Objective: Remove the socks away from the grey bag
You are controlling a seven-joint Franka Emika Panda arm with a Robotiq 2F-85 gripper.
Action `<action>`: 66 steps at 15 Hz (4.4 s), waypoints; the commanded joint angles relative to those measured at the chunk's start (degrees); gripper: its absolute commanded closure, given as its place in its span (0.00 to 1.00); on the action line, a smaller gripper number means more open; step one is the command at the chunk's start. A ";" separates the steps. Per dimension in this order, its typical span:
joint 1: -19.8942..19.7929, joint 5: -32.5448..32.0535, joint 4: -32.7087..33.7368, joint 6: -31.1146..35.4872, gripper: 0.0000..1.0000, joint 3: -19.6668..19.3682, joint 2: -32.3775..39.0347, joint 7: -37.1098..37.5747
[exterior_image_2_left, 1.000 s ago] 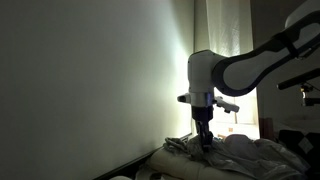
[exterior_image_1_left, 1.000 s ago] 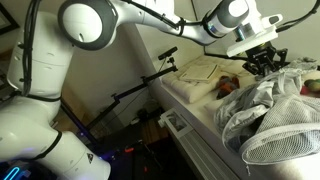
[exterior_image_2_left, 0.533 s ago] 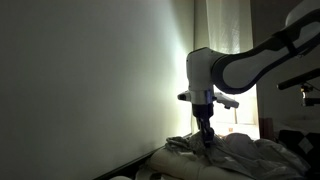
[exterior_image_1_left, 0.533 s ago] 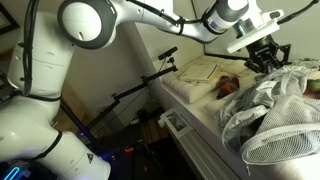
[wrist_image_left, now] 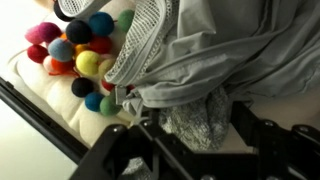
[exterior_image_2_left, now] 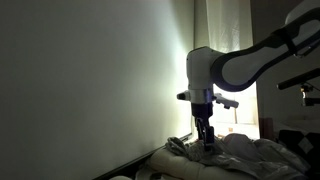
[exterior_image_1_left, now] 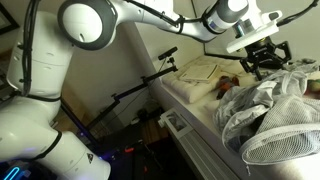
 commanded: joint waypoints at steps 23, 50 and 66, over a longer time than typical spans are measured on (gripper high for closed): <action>-0.48 0.85 0.48 0.49 0.00 0.60 0.51 -0.32; 1.81 -1.31 -2.34 2.25 0.96 -0.44 -3.06 1.95; 9.01 -6.69 -7.23 4.99 0.96 1.17 -9.05 1.31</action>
